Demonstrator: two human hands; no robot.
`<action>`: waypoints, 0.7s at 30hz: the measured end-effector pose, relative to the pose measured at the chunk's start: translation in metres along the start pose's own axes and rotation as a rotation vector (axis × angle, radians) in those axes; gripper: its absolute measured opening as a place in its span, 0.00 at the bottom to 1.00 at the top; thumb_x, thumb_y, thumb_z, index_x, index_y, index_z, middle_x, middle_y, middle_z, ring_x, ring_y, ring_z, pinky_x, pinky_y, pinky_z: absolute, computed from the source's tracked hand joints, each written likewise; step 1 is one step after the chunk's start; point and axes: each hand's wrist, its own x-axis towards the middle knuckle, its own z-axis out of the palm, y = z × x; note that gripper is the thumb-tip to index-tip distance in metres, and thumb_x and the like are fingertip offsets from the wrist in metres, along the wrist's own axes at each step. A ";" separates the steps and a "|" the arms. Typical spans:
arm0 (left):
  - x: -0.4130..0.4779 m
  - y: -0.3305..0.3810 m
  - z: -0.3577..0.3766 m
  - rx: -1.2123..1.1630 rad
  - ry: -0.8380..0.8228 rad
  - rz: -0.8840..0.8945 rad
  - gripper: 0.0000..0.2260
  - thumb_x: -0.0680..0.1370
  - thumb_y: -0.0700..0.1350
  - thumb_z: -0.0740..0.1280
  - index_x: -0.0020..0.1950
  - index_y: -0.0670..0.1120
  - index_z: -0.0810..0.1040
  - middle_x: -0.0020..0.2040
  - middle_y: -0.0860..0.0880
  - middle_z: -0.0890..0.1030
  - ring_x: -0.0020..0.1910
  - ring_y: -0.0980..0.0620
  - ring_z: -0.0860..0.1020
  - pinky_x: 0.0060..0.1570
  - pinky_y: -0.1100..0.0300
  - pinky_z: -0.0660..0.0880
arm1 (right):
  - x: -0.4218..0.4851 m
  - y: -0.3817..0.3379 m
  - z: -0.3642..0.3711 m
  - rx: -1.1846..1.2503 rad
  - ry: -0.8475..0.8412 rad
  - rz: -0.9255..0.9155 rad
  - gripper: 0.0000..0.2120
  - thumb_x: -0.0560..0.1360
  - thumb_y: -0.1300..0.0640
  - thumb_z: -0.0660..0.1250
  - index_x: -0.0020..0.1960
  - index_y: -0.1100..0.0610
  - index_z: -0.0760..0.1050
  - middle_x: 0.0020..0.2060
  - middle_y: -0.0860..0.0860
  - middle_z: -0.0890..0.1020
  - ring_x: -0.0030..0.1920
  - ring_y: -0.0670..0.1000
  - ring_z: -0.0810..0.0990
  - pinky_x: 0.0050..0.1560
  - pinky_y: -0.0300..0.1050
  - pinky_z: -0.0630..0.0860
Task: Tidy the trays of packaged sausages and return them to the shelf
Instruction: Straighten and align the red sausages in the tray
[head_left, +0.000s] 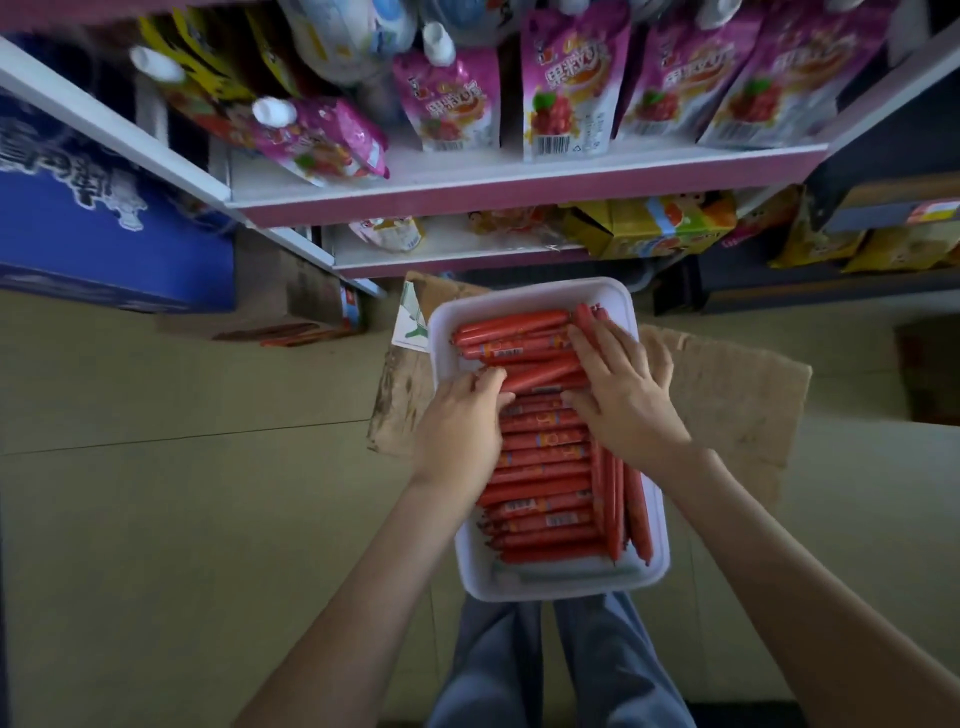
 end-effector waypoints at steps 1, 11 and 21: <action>-0.005 0.005 -0.013 -0.050 0.007 -0.004 0.11 0.80 0.45 0.62 0.60 0.43 0.77 0.48 0.42 0.79 0.49 0.43 0.76 0.41 0.57 0.69 | -0.004 -0.005 -0.014 0.185 -0.021 0.010 0.26 0.80 0.50 0.61 0.75 0.52 0.60 0.74 0.50 0.63 0.73 0.52 0.58 0.71 0.49 0.45; -0.036 0.078 -0.203 -0.847 -0.018 -0.142 0.07 0.75 0.40 0.69 0.47 0.53 0.78 0.42 0.57 0.81 0.40 0.64 0.79 0.42 0.72 0.73 | -0.086 -0.073 -0.210 1.065 0.208 0.128 0.07 0.76 0.69 0.64 0.44 0.59 0.77 0.34 0.50 0.84 0.37 0.46 0.81 0.40 0.35 0.77; -0.083 0.185 -0.329 -1.712 0.154 0.063 0.06 0.69 0.44 0.70 0.44 0.44 0.82 0.44 0.47 0.83 0.44 0.52 0.81 0.45 0.60 0.79 | -0.160 -0.156 -0.341 1.487 0.273 -0.084 0.14 0.81 0.66 0.54 0.38 0.58 0.66 0.28 0.50 0.77 0.31 0.46 0.76 0.36 0.37 0.72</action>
